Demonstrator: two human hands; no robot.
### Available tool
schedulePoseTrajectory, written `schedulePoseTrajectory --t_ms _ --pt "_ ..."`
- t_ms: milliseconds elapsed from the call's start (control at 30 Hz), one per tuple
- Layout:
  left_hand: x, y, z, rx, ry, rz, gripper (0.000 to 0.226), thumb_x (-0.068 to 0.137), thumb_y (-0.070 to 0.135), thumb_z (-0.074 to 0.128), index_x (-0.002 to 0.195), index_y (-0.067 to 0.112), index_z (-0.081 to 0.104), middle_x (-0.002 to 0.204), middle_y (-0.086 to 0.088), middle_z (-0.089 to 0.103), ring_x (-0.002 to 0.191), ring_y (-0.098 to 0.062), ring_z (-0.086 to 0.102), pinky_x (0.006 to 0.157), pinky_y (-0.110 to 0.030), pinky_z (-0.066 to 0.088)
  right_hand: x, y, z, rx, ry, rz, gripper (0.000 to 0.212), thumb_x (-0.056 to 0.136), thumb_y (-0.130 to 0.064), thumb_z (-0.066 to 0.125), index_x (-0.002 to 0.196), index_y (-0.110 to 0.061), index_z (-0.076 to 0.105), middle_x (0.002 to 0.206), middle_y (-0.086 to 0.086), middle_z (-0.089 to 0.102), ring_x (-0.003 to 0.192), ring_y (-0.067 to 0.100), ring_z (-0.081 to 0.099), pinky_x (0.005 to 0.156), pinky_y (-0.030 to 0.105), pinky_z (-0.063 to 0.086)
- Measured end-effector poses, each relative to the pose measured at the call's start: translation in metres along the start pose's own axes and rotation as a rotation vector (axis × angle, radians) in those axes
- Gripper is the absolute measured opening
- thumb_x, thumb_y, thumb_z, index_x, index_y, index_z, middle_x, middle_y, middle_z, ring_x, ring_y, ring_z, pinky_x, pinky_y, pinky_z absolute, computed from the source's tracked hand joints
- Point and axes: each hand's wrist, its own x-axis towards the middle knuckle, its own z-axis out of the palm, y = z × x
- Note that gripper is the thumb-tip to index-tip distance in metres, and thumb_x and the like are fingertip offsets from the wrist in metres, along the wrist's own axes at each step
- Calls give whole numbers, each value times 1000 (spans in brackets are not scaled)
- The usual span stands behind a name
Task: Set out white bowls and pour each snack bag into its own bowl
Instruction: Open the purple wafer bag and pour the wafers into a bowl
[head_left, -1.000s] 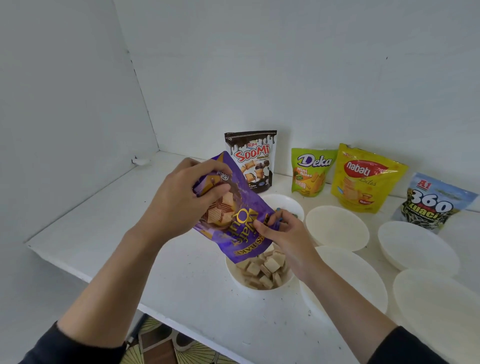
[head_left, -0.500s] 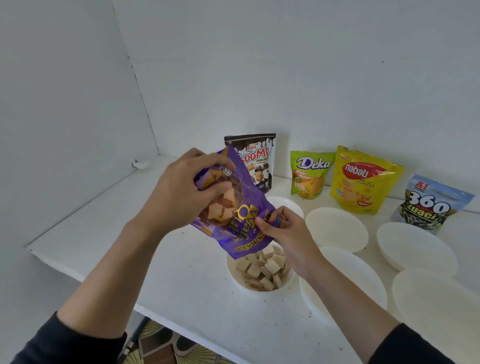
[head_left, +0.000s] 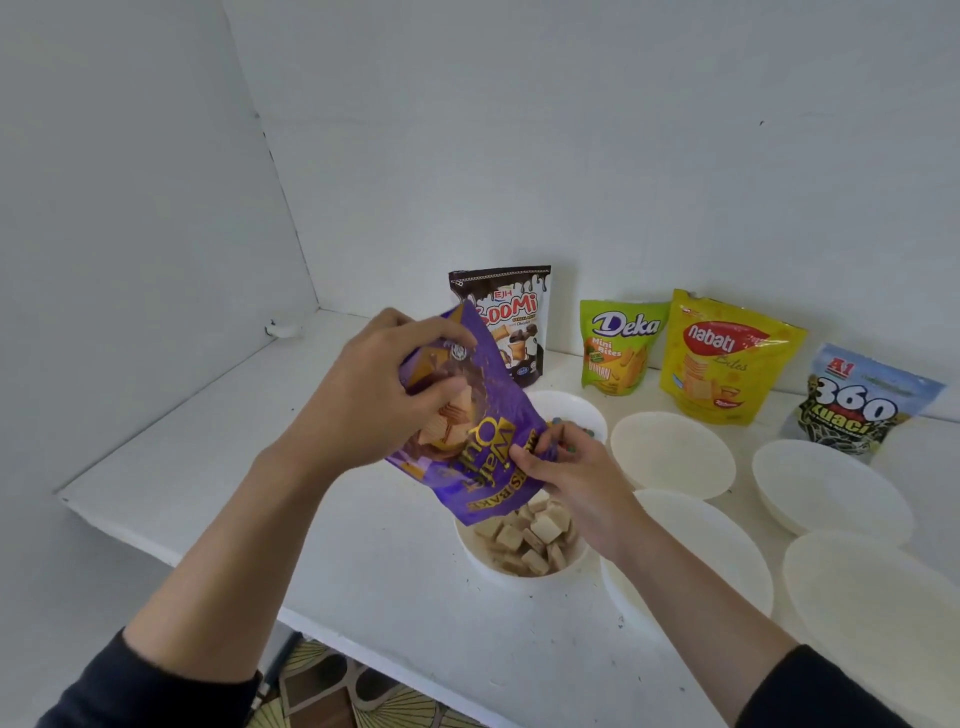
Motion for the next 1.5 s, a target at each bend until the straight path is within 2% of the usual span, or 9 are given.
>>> schedulePoseTrajectory --t_ms 100,300,400,567,767,1033,1200,1367,1500 --pt "-3 -4 8 -20 -34 -30 34 87 27 76 115 45 68 103 8 54 96 -5 57 77 -10 40 -5 3 -2 14 20 58 32 82 -7 80 77 -13 49 97 11 73 94 25 73 70 33 57" --pt "7 9 -18 -15 174 86 39 83 26 81 117 42 72 105 4 58 93 -5 59 77 -6 42 -4 -24 6 118 16 -120 27 93 -16 69 73 -15 51 100 10 74 94 22 69 83 36 53" --pt "5 9 -7 17 113 93 40 82 28 82 118 41 72 105 5 59 91 -5 58 79 -7 42 0 -12 3 76 98 -42 34 99 -20 61 68 -18 49 84 3 71 85 20 64 79 33 50" --pt "-1 3 13 -8 14 65 39 84 29 80 120 42 71 107 6 60 95 -12 60 82 -32 53 0 8 -3 45 133 105 37 99 -17 61 65 -19 46 81 3 69 88 21 62 84 40 50" --pt "11 5 -3 -1 83 95 40 82 27 82 119 39 73 106 4 66 93 -14 63 77 -35 56 1 -5 1 -103 78 36 40 99 -23 63 61 -25 50 84 2 62 90 22 55 84 39 41" --pt "12 -1 3 -34 -30 104 38 88 26 77 122 39 69 114 7 64 107 -15 64 76 -34 61 -5 0 1 -134 143 63 33 98 -24 65 71 -19 47 98 4 71 97 19 64 83 35 47" --pt "18 3 -10 -45 15 126 37 87 26 79 121 39 70 111 6 65 103 -14 65 78 -40 60 -7 -12 4 -177 147 -48 35 99 -19 63 69 -15 45 75 -2 65 69 0 62 62 11 46" --pt "22 11 -30 -60 87 158 40 84 30 81 122 38 71 109 8 69 99 -9 67 85 -34 57 -7 -29 6 -138 115 -126 35 98 -26 64 70 -18 46 83 -1 72 74 12 58 69 30 39" --pt "16 3 -14 -63 -46 158 42 87 22 78 124 41 69 115 12 71 104 -9 67 84 -37 58 -7 -18 4 -206 168 -76 36 96 -31 66 72 -16 44 78 2 62 66 7 54 61 21 40"
